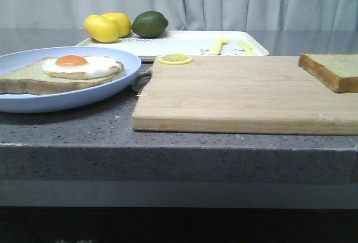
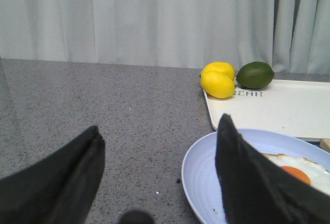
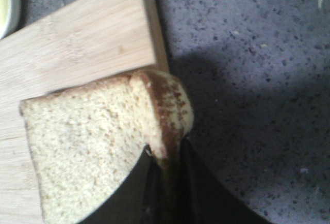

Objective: Place bread and move sandwich to tray
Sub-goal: 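Grasp the bread slice edge with the right gripper and lift, then carry the bread over the egg toast and lay it on top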

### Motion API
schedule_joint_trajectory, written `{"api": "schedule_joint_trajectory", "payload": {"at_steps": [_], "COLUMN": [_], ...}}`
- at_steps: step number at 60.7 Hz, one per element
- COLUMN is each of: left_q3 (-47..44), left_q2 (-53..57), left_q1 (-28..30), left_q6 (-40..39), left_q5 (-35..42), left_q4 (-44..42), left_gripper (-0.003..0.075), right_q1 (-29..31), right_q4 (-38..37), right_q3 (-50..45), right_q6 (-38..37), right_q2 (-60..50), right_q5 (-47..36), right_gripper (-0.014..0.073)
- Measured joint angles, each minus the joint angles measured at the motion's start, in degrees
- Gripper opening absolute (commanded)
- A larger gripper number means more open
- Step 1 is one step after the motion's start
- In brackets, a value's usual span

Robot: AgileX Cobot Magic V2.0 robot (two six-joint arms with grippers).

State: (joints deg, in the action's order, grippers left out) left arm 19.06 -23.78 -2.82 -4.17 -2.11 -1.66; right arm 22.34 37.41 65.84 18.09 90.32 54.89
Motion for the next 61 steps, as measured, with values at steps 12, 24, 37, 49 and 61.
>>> {"api": "schedule_joint_trajectory", "payload": {"at_steps": [12,24,37,49,61], "left_q3": [0.00,0.00,0.00,0.00,0.00], "left_q2": [0.00,0.00,0.00,0.00,0.00], "left_q1": [0.00,0.00,0.00,0.00,0.00], "left_q6": [0.00,0.00,0.00,0.00,0.00], "left_q5": [0.00,0.00,0.00,0.00,0.00], "left_q4": [0.00,0.00,0.00,0.00,0.00], "left_gripper": [0.0447,0.0439,0.0439,0.0439,0.0439], "right_q1": [0.00,-2.92,-19.60,-37.93,-51.17], "right_q4": [3.75,16.46,31.57,42.89,53.92], "right_q3": [0.00,0.00,0.00,0.13,4.20], "right_q6": [0.11,2.05,6.77,8.88,14.64], "right_q2": [-5.76,-10.05,-10.04,-6.25,2.50], "right_q5": [0.39,1.67,-0.06,-13.34,-25.64], "right_gripper": [-0.0066,-0.0068,-0.0068,-0.0068,-0.0068]}}
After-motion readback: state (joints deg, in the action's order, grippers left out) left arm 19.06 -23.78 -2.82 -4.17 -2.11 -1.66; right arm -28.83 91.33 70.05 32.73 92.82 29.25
